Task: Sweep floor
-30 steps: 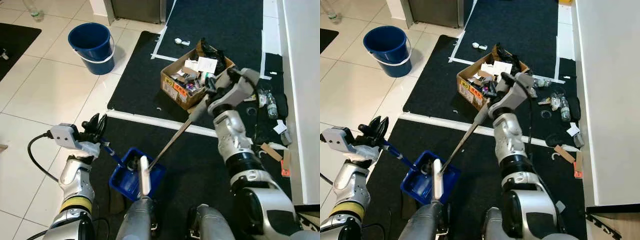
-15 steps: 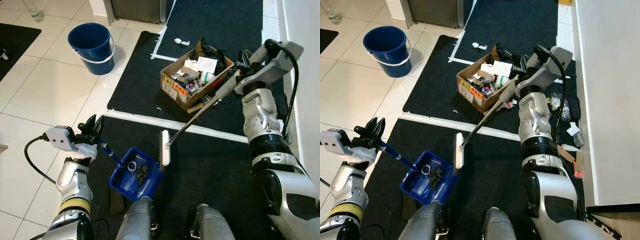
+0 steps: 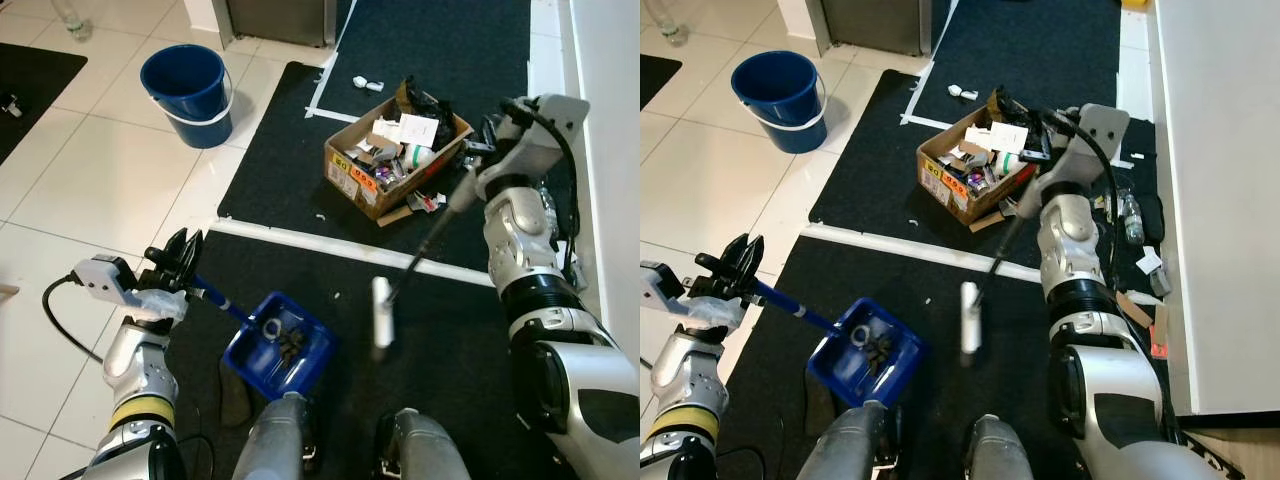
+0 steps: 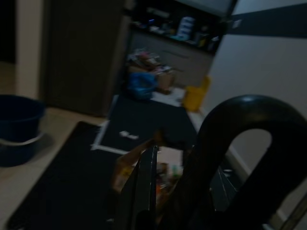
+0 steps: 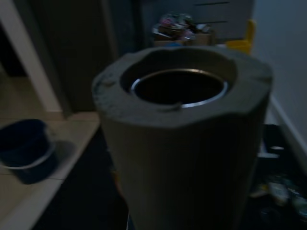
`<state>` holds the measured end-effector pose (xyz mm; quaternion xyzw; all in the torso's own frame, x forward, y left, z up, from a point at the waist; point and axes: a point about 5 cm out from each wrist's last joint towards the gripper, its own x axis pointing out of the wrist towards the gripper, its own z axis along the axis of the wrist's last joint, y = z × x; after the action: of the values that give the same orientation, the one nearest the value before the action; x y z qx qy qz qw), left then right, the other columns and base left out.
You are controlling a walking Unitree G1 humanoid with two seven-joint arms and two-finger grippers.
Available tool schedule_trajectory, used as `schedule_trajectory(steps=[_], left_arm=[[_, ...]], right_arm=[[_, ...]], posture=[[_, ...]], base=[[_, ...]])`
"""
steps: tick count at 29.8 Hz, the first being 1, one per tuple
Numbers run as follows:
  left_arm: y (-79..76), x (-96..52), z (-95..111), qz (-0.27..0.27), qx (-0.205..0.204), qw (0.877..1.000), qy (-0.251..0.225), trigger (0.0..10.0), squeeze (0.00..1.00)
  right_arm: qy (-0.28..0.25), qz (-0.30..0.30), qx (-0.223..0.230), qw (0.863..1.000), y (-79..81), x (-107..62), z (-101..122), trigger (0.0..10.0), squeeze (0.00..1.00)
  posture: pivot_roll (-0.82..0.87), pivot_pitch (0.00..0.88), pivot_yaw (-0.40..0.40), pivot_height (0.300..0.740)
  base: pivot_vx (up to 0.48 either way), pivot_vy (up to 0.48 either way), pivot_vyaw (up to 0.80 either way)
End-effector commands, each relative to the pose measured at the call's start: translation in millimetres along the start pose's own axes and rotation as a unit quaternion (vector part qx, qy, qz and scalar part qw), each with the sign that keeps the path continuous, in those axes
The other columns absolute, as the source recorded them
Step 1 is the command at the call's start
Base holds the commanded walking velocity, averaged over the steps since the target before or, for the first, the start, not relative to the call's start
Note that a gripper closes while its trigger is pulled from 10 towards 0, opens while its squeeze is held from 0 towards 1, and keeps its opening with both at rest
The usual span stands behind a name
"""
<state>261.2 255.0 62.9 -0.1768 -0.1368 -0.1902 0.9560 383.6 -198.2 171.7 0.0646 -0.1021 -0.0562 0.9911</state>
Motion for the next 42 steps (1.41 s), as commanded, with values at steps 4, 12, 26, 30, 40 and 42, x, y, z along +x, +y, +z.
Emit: schedule_trajectory(steps=[4, 12, 26, 30, 40, 42], left_arm=[[6.0, -26.7, -20, 0.062, -0.155, 0.986, -0.009, 10.0, 0.00], [28.2, -43.5, 4, 0.086, -0.133, 0.987, -0.031, 10.0, 0.00], [24.7, -49.7, -6, 0.108, -0.165, 0.980, -0.038, 10.0, 0.00], [28.9, -58.6, -8, 0.146, -0.187, 0.970, -0.062, 10.0, 0.00], [45.5, -100.6, -10, 0.301, -0.206, 0.926, -0.100, 10.0, 0.00], [46.6, -102.8, -10, 0.310, -0.205, 0.923, -0.101, 10.0, 0.00]], right_arm=[[0.007, -0.031, -0.014, 0.999, -18.7, -5.4, -6, 10.0, 0.00], [0.010, -0.044, -0.021, 0.999, -25.8, -6.6, -8, 10.0, 0.00], [0.018, -0.058, -0.044, 0.997, -31.9, -9.0, -12, 10.0, 0.00], [0.018, -0.087, -0.058, 0.994, -46.7, -10.7, -10, 10.0, 0.00], [0.040, -0.140, -0.090, 0.985, -79.2, -20.3, -14, 10.0, 0.00], [0.044, -0.142, -0.092, 0.985, -81.3, -22.2, -16, 10.0, 0.00]], posture=[[0.12, 0.135, -0.105, 0.740], [0.12, 0.132, -0.111, 0.740], [0.12, 0.134, -0.114, 0.740], [0.12, 0.130, -0.112, 0.740], [0.15, 0.107, -0.111, 0.740], [0.15, 0.107, -0.111, 0.740]], base=[[0.000, 0.000, 0.00], [0.000, 0.000, 0.00], [0.000, 0.000, 0.00], [0.000, 0.000, 0.00], [0.000, 0.000, 0.00], [0.000, 0.000, 0.00]])
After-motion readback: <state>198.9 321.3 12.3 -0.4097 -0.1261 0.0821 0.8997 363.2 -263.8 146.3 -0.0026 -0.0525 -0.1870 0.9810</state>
